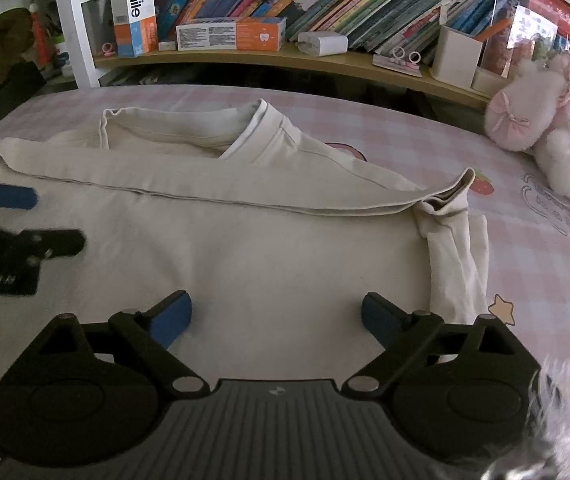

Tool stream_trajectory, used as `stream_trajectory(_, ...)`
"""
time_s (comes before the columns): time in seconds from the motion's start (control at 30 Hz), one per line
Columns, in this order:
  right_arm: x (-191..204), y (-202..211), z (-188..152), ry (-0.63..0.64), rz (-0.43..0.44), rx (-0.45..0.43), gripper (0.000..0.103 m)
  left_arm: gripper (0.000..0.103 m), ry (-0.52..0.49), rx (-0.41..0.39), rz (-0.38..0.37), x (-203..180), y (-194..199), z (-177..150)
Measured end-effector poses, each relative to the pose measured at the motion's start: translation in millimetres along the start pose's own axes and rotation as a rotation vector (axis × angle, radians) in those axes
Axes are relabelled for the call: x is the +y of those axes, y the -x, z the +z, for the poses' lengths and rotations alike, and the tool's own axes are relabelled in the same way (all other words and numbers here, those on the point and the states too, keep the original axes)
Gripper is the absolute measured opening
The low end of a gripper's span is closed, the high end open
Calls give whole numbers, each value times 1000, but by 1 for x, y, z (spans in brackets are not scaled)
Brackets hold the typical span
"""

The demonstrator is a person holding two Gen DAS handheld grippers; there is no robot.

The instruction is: Fold clothes

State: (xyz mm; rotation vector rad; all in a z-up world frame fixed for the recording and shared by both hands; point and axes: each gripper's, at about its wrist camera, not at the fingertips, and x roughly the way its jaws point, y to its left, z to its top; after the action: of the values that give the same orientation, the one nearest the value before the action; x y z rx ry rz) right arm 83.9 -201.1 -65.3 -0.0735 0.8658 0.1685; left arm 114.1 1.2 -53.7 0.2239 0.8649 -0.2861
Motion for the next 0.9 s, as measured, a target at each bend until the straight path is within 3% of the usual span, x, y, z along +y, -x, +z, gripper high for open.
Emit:
stream_trajectory(0.3, 1, 1, 1, 2, 6, 0, 95, 77, 85, 22, -36, 3, -31, 30)
stream_trajectory(0.47, 2, 0, 1, 3, 5, 4, 95, 77, 87, 56, 5, 4, -48, 55)
stream_trajectory(0.6, 2, 1, 3, 3, 4, 5, 95, 77, 50, 52, 89, 12, -72, 80)
stream_trajectory(0.7, 1, 0, 4, 3, 5, 12, 95, 76, 158, 27, 155, 40, -78, 96)
stream_trajectory(0.8, 1, -1, 7, 6, 6, 28, 95, 76, 253, -22, 130, 65, -62, 100)
stream_trajectory(0.9, -1, -4, 15, 16, -10, 25, 89, 76, 188, -65, 69, 70, -37, 81)
